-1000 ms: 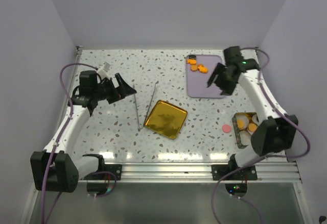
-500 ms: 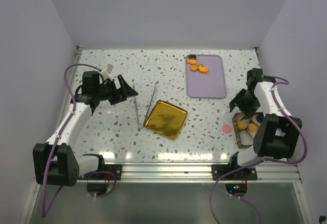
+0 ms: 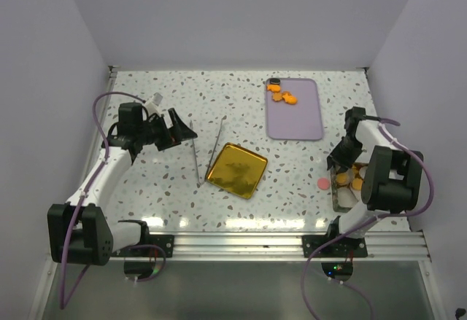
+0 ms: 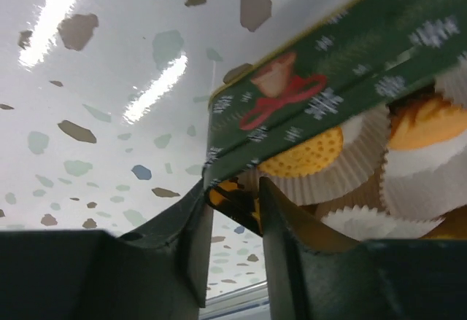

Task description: Pack the cookies

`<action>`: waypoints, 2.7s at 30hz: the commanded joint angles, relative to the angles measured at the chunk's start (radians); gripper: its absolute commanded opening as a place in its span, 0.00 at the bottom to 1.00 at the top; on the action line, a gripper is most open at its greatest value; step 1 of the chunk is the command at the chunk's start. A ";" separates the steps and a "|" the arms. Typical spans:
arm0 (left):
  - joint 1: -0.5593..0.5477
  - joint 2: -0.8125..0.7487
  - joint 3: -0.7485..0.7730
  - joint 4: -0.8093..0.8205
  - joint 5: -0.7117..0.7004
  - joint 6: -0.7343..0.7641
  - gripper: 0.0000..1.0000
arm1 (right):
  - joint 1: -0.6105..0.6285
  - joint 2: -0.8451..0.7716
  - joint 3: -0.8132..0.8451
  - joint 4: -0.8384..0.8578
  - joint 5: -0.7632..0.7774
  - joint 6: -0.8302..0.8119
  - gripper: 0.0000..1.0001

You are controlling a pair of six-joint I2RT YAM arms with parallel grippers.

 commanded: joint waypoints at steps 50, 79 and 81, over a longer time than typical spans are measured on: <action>0.093 0.205 0.240 -0.147 -0.389 0.107 0.92 | 0.775 0.402 0.965 -0.047 -0.211 0.106 0.61; 0.078 0.661 0.423 -0.113 -0.570 0.231 0.22 | 0.748 -0.118 0.437 -0.067 -0.213 0.030 0.64; 0.078 0.662 0.418 -0.105 -0.573 0.234 0.15 | 0.748 -0.128 0.471 -0.083 -0.204 0.018 0.64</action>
